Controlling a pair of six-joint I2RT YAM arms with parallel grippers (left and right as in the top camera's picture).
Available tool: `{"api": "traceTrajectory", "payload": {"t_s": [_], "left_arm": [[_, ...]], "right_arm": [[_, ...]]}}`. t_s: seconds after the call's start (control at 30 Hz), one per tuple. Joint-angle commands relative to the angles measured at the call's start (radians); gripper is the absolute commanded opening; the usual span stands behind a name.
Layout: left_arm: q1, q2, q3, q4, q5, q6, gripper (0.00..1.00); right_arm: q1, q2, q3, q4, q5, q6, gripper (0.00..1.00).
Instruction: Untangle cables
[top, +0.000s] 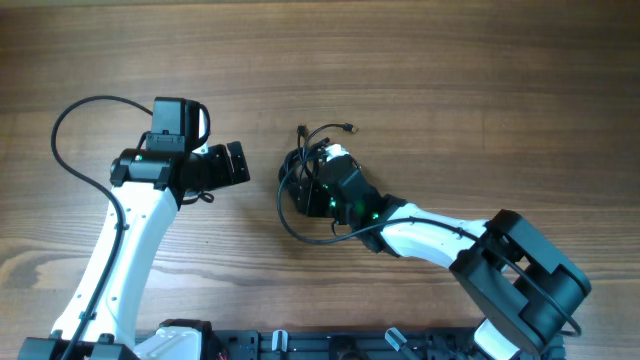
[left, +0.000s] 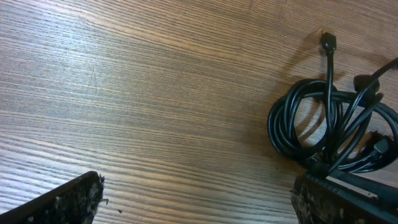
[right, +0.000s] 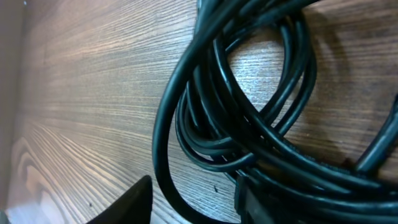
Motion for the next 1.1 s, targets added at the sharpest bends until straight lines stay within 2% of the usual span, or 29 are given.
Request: {"api": "traceTrajectory", "payload": {"t_s": [0.0,0.1,0.23,0.37,0.5,0.8,1.07], "left_arm": [[0.003,0.001,0.016,0.001,0.012,0.024,1.00],[0.003,0.001,0.016,0.000,0.012,0.024,1.00],[0.003,0.001,0.016,0.000,0.012,0.024,1.00],[0.003,0.001,0.016,-0.001,0.012,0.024,1.00],[0.003,0.001,0.016,-0.002,0.012,0.024,1.00],[0.003,0.001,0.016,-0.001,0.013,0.024,1.00],[0.003,0.001,0.016,-0.001,0.039,0.024,1.00]], "right_arm": [[-0.007,0.003,-0.008,-0.009,0.018,-0.037,0.32],[-0.006,0.003,-0.008,-0.016,0.018,-0.040,0.14],[-0.007,0.003,-0.008,-0.016,0.018,-0.040,0.05],[-0.007,0.003,-0.008,-0.001,0.012,-0.056,0.04],[-0.007,-0.021,-0.008,0.083,-0.058,-0.168,0.04],[-0.007,-0.272,-0.008,0.096,-0.059,-0.348,0.04],[-0.007,-0.336,-0.008,0.075,-0.021,-0.377,0.04]]}}
